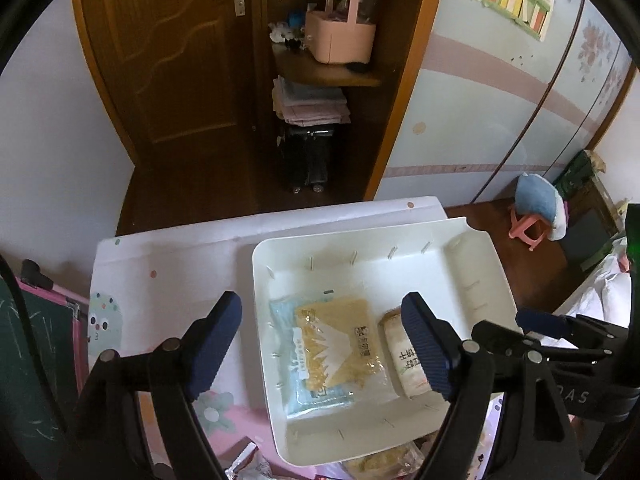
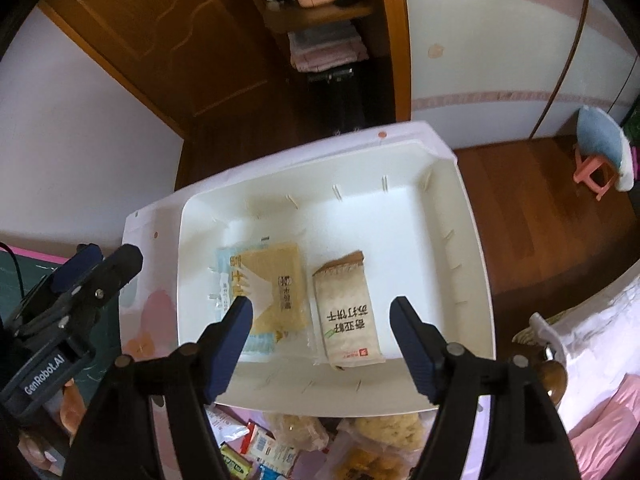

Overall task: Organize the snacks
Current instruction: 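Carry both packets over the white tray and open both tools to drop them, then grasp the crumpled white printed bag with the left tool while the right tool grasps the orange puffs bag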

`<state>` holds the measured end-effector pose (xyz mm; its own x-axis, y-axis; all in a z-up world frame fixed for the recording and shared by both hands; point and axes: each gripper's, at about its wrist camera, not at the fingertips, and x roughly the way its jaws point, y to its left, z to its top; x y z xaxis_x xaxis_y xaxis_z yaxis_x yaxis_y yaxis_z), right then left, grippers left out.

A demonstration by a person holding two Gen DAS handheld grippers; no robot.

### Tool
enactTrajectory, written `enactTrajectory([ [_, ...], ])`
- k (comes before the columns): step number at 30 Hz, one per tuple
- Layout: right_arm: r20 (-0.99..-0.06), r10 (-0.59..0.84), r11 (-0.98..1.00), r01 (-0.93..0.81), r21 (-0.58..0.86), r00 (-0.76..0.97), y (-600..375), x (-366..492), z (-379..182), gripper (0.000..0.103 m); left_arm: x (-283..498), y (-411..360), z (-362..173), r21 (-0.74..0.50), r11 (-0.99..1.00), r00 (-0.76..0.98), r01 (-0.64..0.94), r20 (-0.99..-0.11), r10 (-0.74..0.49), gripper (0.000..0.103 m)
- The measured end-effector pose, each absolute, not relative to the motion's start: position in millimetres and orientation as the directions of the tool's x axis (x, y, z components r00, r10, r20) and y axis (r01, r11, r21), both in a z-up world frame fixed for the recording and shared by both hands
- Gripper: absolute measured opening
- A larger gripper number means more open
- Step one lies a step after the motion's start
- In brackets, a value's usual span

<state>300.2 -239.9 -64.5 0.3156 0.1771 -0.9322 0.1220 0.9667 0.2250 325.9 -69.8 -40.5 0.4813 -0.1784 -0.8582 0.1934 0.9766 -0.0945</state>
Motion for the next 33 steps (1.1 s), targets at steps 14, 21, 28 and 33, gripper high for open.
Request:
enactTrajectory([
  [14,-0.902,0.126,0.983,0.070,0.170,0.413,-227,264,-26,0.072,279,-55,-5,-0.060,0.977,0.554,0.204,-0.816,-0.166,0.081],
  [21,-0.891,0.110,0.990,0.034,0.139,0.441,-221,237,-13,0.072,249,-45,6,-0.090,0.971,0.549,0.221,-0.812,-0.200,0.081],
  [28,-0.876,0.099,0.994,-0.014,0.105,0.472,-217,202,3,0.072,208,-34,18,-0.128,0.971,0.555,0.201,-0.802,-0.221,0.081],
  [33,-0.856,0.101,0.995,-0.057,0.083,0.506,-212,172,15,0.073,179,-20,25,-0.132,0.975,0.561,0.178,-0.801,-0.211,0.082],
])
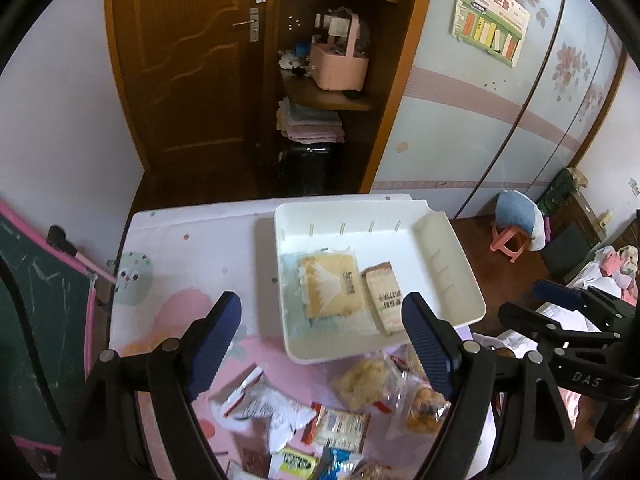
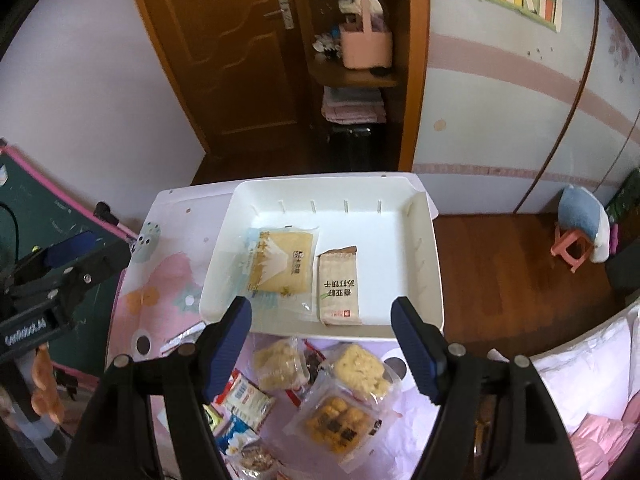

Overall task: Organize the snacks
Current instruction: 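Grasp the crumpled white printed bag with the left tool while the right tool grasps the orange puffs bag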

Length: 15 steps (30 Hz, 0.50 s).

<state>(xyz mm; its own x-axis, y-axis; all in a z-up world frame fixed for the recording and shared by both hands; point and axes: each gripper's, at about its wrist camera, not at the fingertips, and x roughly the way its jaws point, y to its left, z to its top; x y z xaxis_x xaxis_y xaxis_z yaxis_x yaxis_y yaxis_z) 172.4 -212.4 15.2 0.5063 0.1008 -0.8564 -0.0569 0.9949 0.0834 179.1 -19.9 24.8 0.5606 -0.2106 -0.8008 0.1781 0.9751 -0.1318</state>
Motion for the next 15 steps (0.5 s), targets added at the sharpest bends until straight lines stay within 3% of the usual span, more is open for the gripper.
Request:
enactTrajectory([
  [15,-0.847,0.123,0.982,-0.184,0.031,0.516,-213,84,-4,0.073,93,11,20,-0.080,0.986,0.619,0.150,-0.769,-0.156,0.083],
])
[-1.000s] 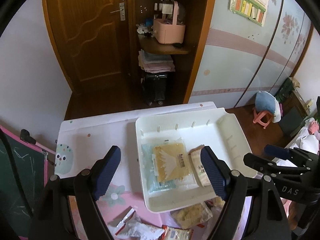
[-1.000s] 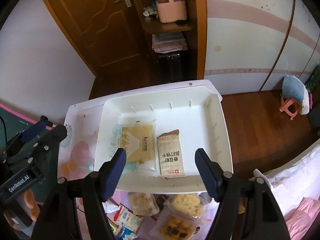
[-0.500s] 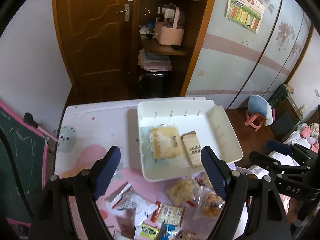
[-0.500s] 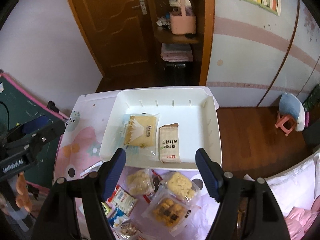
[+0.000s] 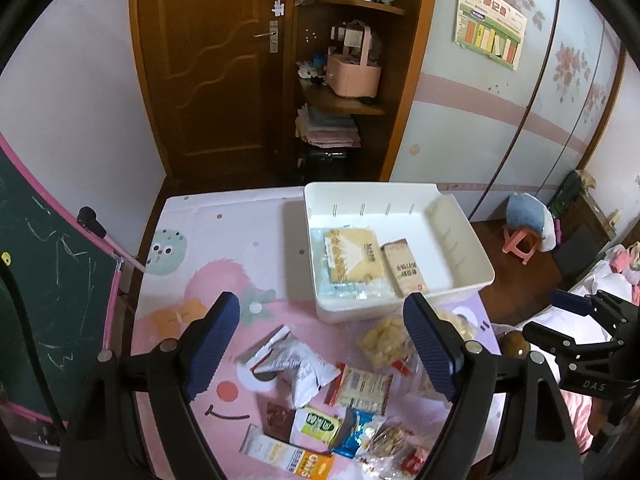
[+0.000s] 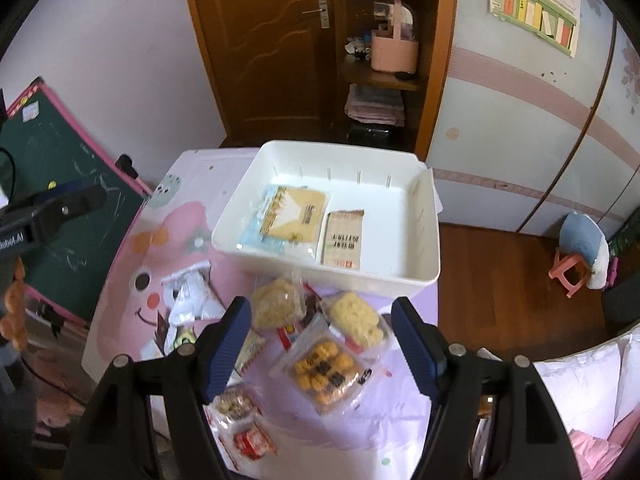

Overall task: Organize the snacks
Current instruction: 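Grasp the crumpled white printed bag with the left tool while the right tool grasps the orange puffs bag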

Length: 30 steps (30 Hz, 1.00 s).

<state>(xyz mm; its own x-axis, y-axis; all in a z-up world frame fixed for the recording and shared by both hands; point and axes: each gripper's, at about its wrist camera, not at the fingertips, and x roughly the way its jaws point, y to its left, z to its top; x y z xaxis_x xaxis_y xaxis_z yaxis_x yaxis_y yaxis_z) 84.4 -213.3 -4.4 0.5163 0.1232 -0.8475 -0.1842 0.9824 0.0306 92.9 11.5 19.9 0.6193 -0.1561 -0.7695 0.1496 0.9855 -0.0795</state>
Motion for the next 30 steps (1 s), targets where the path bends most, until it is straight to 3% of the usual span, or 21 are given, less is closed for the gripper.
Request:
enactTrajectory([
  [12,-0.854,0.221,0.961,-0.255,0.108,0.471,-230,61,-69,0.074,75,15,-44,-0.095,0.987,0.554,0.127,-0.819,-0.150,0.085],
  [14,-0.859,0.208,0.953,-0.295,0.070,0.467,-226,60,-84,0.083,80,19,-62,-0.115,0.987,0.520,0.108,-0.840,-0.155,0.085],
  [19,-0.851,0.186,0.913,-0.407,-0.035,0.490,-210,57,-109,0.090,94,24,-100,-0.116,0.990,0.466,0.080,-0.874,-0.140,0.085],
  [30,-0.905,0.108,0.827,-0.543,-0.149,0.412,-194,78,-164,0.091,132,38,-161,-0.168,0.986,0.341,-0.016,-0.928,-0.152,0.085],
])
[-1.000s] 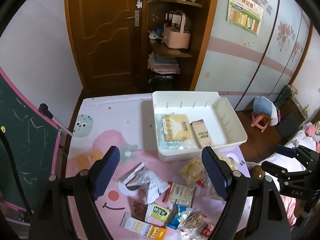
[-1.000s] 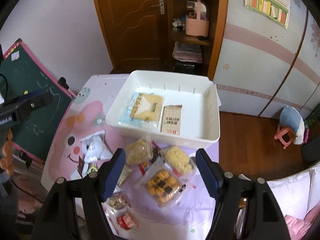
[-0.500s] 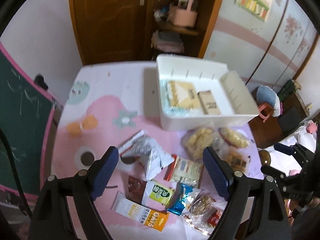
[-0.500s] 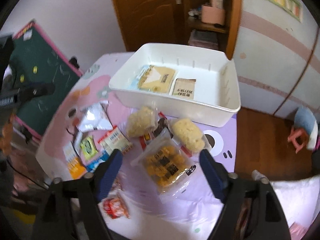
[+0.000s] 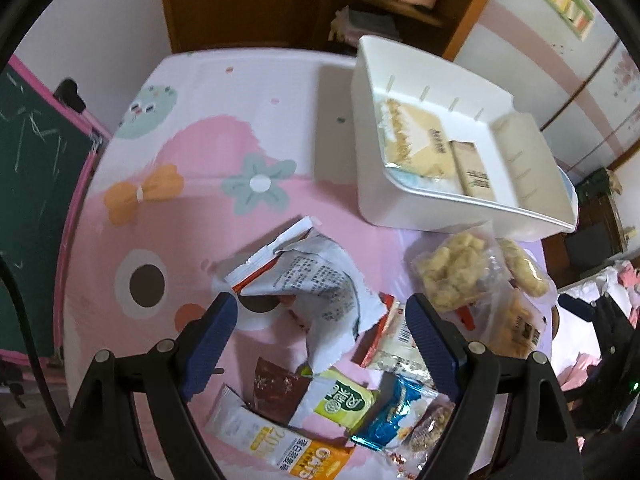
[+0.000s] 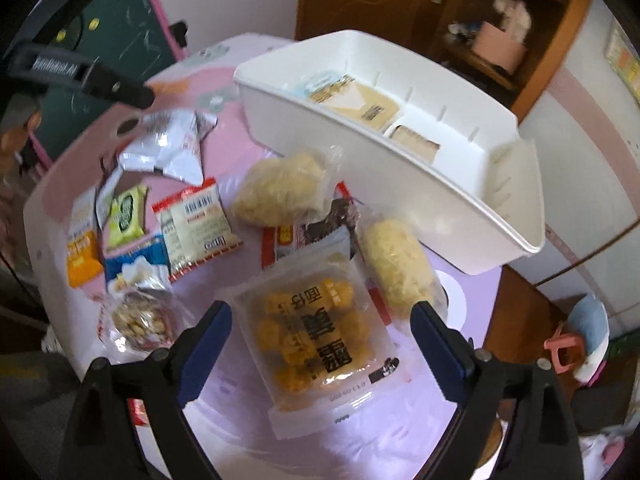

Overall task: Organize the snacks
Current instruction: 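Grasp the crumpled white printed bag with the left tool while the right tool grasps the orange puffs bag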

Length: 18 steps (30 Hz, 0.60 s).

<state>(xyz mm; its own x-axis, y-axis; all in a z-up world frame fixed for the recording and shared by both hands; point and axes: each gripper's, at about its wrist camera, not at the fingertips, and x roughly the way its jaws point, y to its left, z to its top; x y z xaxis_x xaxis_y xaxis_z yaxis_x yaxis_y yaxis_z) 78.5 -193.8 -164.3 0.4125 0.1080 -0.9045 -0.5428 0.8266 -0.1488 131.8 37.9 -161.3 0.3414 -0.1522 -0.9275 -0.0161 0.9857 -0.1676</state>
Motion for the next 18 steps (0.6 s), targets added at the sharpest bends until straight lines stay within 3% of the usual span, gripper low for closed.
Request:
enactTrajectory([
  [18,-0.948,0.017,0.783,-0.594,-0.185,0.318,-177,96,-207,0.088,170,47,-226,-0.224,0.962,0.148,-0.156,-0.968,-0.202,0.085],
])
